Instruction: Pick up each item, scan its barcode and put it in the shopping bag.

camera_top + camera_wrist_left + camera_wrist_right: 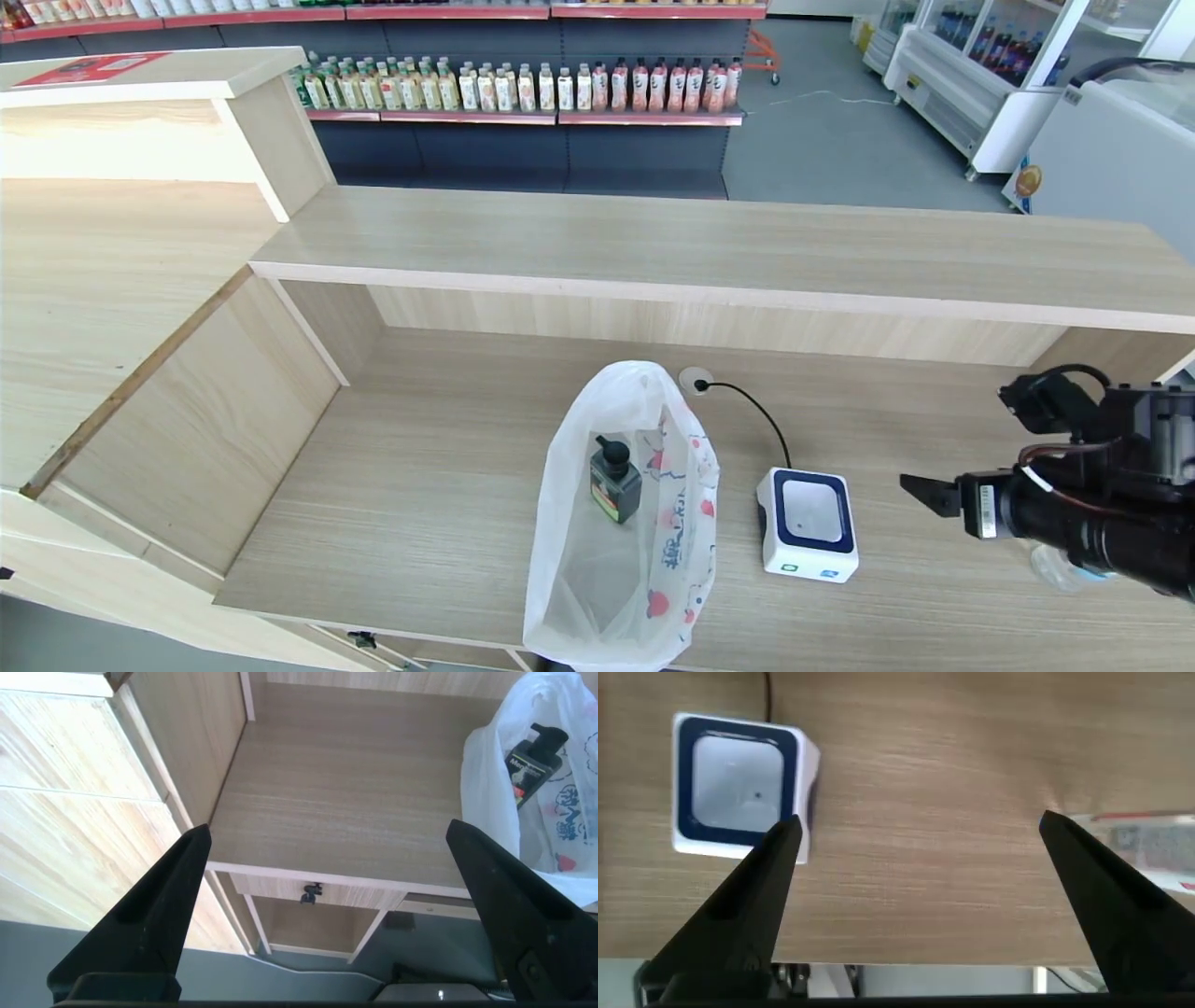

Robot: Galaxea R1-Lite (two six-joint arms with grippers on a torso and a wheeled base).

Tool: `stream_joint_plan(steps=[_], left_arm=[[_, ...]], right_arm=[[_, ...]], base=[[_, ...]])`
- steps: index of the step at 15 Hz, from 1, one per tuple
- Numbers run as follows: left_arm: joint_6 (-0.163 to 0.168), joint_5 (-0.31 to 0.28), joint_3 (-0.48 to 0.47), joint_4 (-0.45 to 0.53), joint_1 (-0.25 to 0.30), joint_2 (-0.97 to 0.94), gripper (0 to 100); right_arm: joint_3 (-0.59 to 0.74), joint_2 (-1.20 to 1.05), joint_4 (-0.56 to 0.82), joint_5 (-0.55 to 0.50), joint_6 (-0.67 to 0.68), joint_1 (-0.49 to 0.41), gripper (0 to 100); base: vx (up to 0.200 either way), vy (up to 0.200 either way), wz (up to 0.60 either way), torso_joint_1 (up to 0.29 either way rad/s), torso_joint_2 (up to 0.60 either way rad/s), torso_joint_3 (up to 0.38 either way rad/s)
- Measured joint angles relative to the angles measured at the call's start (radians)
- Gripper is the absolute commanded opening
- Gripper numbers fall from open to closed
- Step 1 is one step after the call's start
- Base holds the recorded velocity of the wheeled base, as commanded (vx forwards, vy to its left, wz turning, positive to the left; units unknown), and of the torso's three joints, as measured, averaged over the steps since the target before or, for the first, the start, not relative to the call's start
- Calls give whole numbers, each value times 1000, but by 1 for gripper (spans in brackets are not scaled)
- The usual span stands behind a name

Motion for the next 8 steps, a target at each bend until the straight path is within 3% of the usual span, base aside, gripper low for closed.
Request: stream_joint_plan(steps=[1,2,8], left_arm=[[0,0,0,0,0,0,100],[0,0,0,0,0,0,100],[0,0,0,0,0,0,100]], right_arm=[[48,-34,33,-87,-33,-41,100],[75,-61,45,-108,-44,-66,100],[109,-166,54,-104,-41,-125,100]], base=[[0,0,0,0,0,0],[0,0,0,0,0,0],[0,0,0,0,0,0]])
